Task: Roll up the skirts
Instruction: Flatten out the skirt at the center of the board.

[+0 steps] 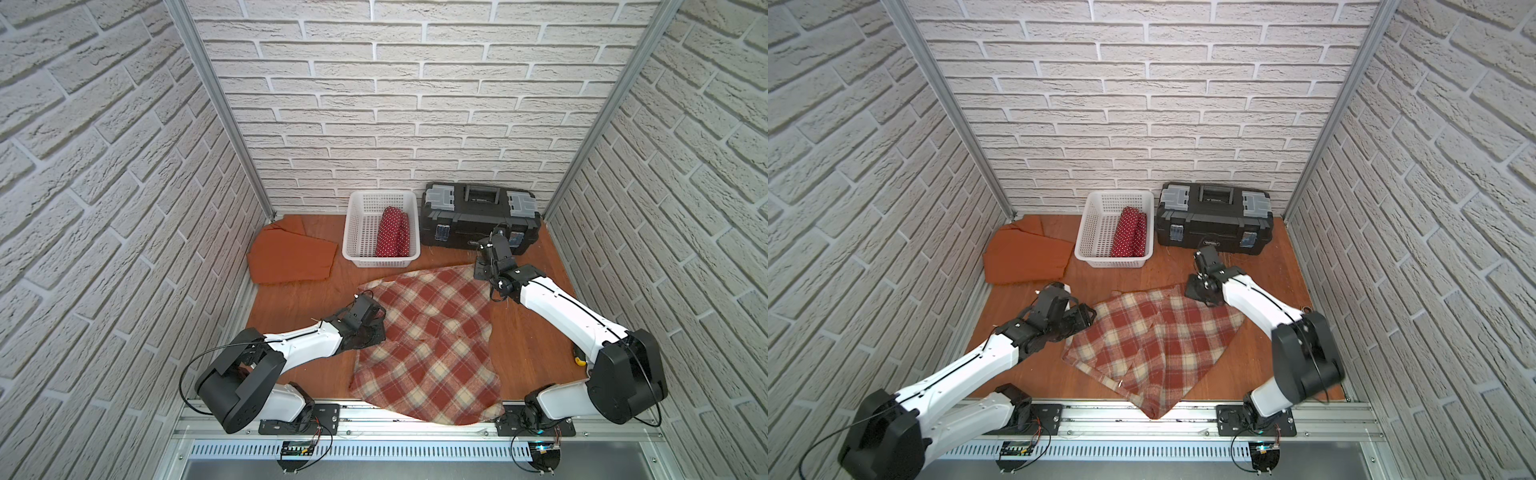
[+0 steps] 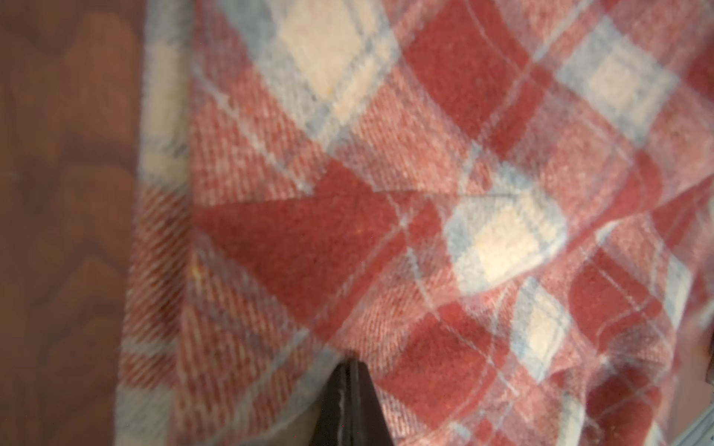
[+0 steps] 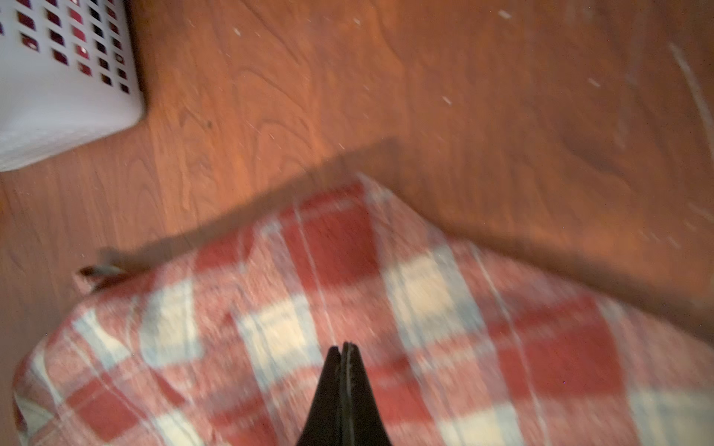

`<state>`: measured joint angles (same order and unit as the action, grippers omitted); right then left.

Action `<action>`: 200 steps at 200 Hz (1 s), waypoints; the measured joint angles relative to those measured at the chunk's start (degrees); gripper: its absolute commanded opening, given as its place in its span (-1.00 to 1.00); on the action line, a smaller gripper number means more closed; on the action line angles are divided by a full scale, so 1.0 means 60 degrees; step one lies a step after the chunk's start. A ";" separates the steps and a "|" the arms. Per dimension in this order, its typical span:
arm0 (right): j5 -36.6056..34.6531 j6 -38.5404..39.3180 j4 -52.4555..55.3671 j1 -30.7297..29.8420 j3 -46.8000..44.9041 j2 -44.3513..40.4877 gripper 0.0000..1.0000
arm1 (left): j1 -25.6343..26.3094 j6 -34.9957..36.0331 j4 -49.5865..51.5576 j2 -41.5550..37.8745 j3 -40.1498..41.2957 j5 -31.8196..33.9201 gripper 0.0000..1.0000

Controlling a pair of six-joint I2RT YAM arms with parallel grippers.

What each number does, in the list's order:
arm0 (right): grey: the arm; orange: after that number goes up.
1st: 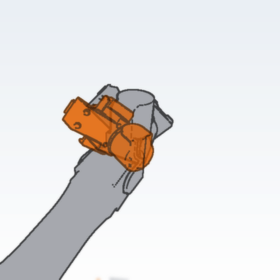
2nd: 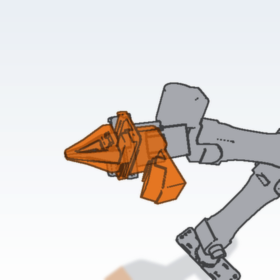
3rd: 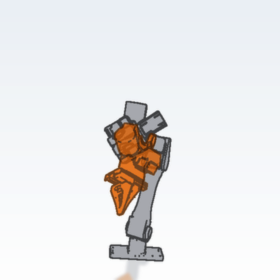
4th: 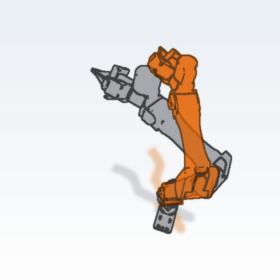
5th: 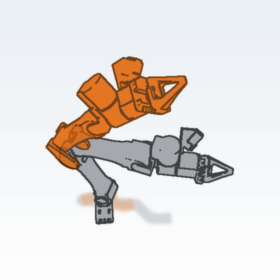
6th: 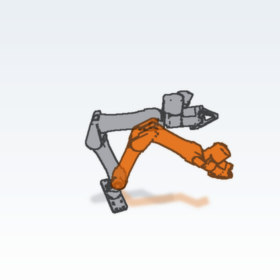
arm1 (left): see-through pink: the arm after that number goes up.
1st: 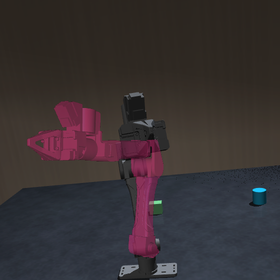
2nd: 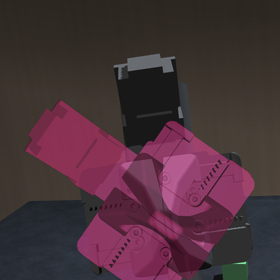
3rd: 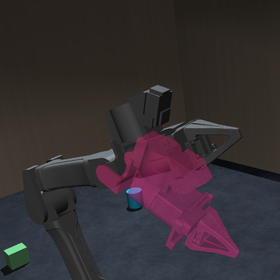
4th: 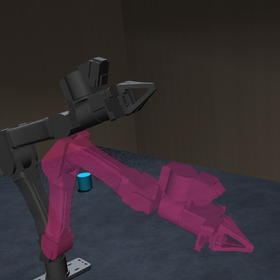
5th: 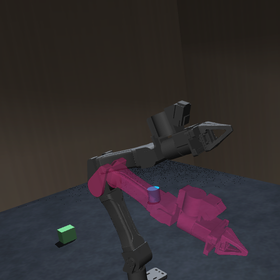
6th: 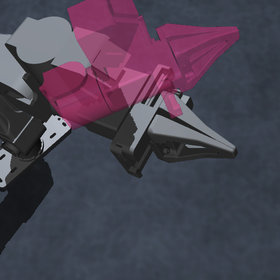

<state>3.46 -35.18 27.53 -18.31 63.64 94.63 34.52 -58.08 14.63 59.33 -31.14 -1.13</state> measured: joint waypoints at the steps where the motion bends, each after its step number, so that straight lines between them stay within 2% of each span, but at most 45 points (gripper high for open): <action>1: 0.0025 0.0007 -0.0033 -0.0004 0.0047 0.0076 -0.95 | 0.0040 -0.0022 -0.0007 0.0011 -0.0004 0.0018 -1.00; 22: 0.0372 0.0153 -0.0492 -0.0058 0.0874 0.1585 -0.96 | 0.1275 -0.0554 -0.0634 0.0535 -0.0029 0.0397 -1.00; 38: 0.0623 0.0164 -0.0630 -0.0073 0.0896 0.2146 -0.96 | 0.1781 -0.1111 -0.1446 0.1144 0.0266 0.0561 -1.00; 54: 0.0827 0.0124 -0.0878 -0.0073 0.0444 0.2244 -0.96 | 0.2033 -0.1752 -0.2091 0.1752 0.0769 0.0659 -1.00; 84: 0.0816 0.0000 -0.1424 -0.0044 -0.0907 0.1300 -0.96 | 0.2164 -0.2514 -0.2444 0.2226 0.1231 0.0936 -1.00; 106: 0.0616 -0.0091 -0.1282 0.0015 -0.2171 0.0127 -0.96 | 0.1723 -0.2470 -0.2444 0.2233 0.1224 0.1005 -1.00; 140: 0.0444 -0.0266 -0.0794 0.0117 -0.3519 -0.1300 -0.96 | 0.0204 -0.1723 -0.2714 0.2765 0.0951 0.0554 -1.00; 161: 0.0459 -0.0444 -0.0608 0.0113 -0.4131 -0.1993 -0.96 | -0.0339 -0.0962 -0.2812 0.3912 -0.0029 0.0106 -1.00; 200: 0.0703 -0.0984 -0.0597 -0.0117 -0.5074 -0.3049 -0.96 | -0.0616 0.0095 -0.3654 0.6149 -0.1905 -0.0907 -1.00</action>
<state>7.68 -41.08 23.94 -19.00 33.19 76.34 30.83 -57.52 -7.29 96.23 -42.57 -6.57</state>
